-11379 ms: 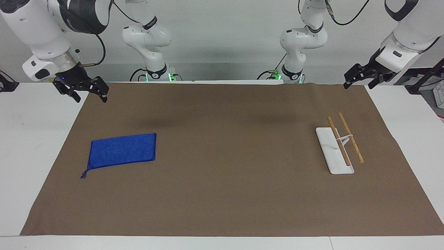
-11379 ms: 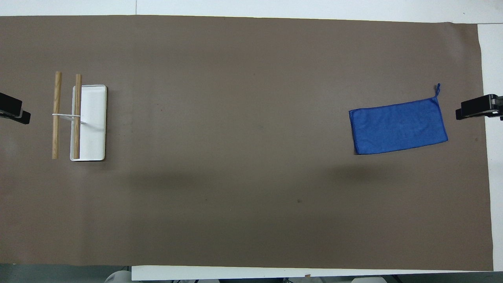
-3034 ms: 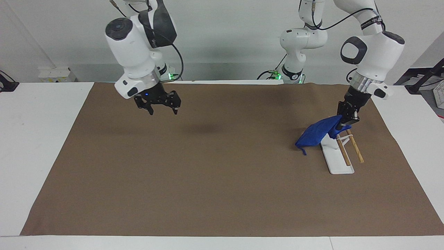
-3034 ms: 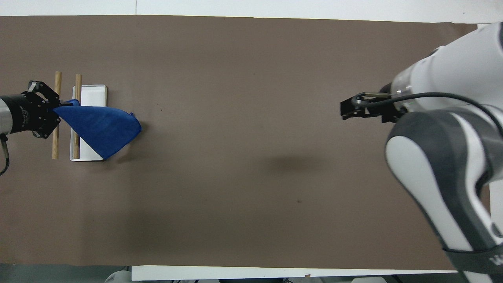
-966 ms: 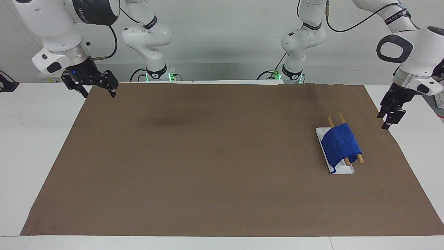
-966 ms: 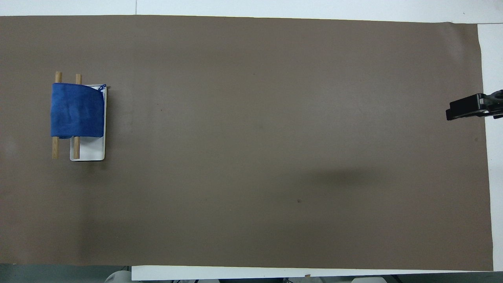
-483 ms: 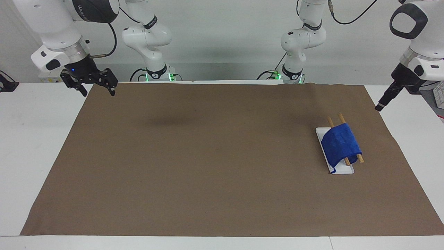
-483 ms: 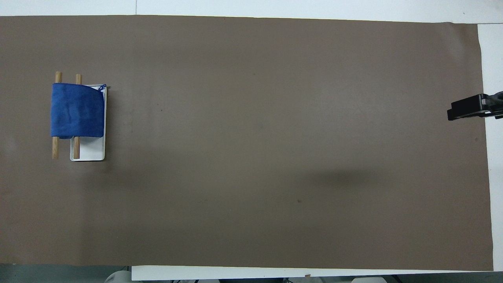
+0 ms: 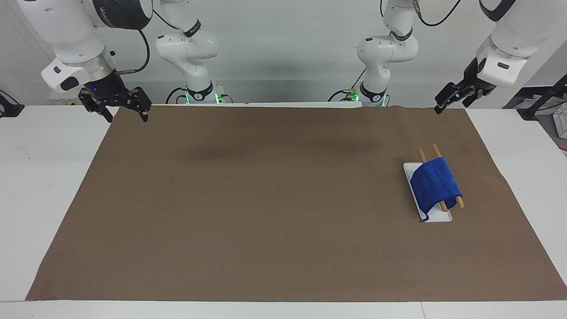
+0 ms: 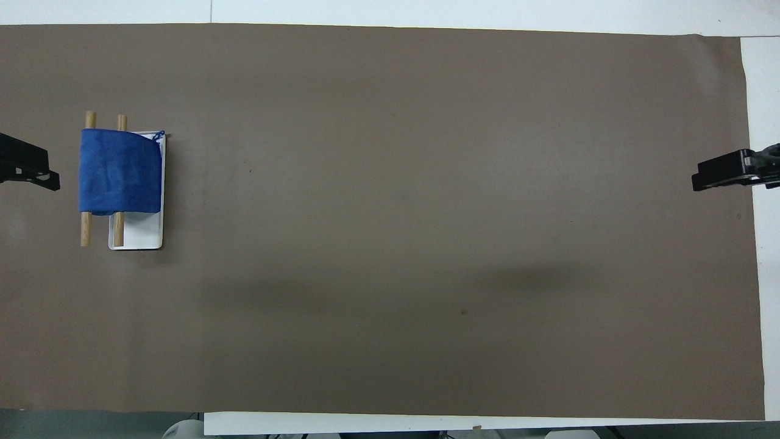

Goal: Right arm passes towel to left arm to hang

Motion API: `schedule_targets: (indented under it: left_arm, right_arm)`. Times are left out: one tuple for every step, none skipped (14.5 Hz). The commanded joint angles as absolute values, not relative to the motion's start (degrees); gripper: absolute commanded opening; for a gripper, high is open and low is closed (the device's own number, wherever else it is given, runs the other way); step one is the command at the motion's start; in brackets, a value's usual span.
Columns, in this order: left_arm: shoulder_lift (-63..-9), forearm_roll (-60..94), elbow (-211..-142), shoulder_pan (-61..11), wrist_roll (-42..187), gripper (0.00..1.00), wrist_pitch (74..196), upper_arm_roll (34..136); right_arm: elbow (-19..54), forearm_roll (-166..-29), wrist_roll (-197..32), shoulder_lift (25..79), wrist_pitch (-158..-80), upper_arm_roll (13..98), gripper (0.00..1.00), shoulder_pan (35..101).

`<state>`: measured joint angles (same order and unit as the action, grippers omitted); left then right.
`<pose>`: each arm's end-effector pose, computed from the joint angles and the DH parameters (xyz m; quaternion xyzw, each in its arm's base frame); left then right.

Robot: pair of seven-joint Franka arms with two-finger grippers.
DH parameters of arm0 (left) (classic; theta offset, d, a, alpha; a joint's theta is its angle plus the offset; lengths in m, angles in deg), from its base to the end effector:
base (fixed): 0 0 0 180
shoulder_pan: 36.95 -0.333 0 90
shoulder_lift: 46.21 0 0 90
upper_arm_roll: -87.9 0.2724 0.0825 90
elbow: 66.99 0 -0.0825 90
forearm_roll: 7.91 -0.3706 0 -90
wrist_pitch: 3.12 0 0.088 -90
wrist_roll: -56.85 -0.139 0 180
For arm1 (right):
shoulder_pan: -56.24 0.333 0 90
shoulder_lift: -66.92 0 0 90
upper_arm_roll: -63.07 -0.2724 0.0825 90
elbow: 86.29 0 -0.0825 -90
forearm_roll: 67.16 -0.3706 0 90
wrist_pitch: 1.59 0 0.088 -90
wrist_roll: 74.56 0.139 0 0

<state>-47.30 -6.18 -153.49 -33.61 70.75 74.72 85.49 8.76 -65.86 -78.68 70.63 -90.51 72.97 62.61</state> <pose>0.5060 -0.0558 0.5695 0.9953 0.0687 -0.0675 0.0031 0.5181 -0.0373 0.5409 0.9997 0.0055 -0.0219 0.0043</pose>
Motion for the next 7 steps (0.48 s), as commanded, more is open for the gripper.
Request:
schedule_targets:
  left_arm:
    - [-44.6,-6.9,-150.0,-33.3,64.7,1.00,71.3,86.3]
    - [-44.9,-7.0,-150.1,-33.3,62.3,1.00,71.2,86.4]
    - [-44.8,-6.9,-150.1,-33.3,61.5,1.00,71.2,86.6]
    - [-44.6,-7.0,-150.1,-33.2,61.4,1.00,71.2,86.7]
    - [-44.5,-7.1,-150.1,-33.1,61.2,1.00,71.3,86.8]
    - [-44.5,-7.1,-150.1,-33.0,61.2,1.00,71.4,86.8]
    - [-44.5,-7.0,-150.1,-33.0,61.1,1.00,71.8,86.8]
  right_arm:
    - [9.3,-65.7,-78.8,71.2,-90.0,72.9,1.00,62.5]
    - [9.3,-65.7,-78.8,71.2,-90.0,72.9,1.00,62.5]
    - [9.3,-65.7,-78.8,71.2,-90.0,72.9,1.00,62.5]
    - [9.3,-65.7,-78.8,71.2,-90.0,72.9,1.00,62.5]
    - [9.3,-65.7,-78.8,71.2,-90.0,72.9,1.00,62.5]
    - [9.3,-65.7,-78.8,71.2,-90.0,72.9,1.00,62.5]
    - [9.3,-65.7,-78.8,71.2,-90.0,72.9,1.00,62.5]
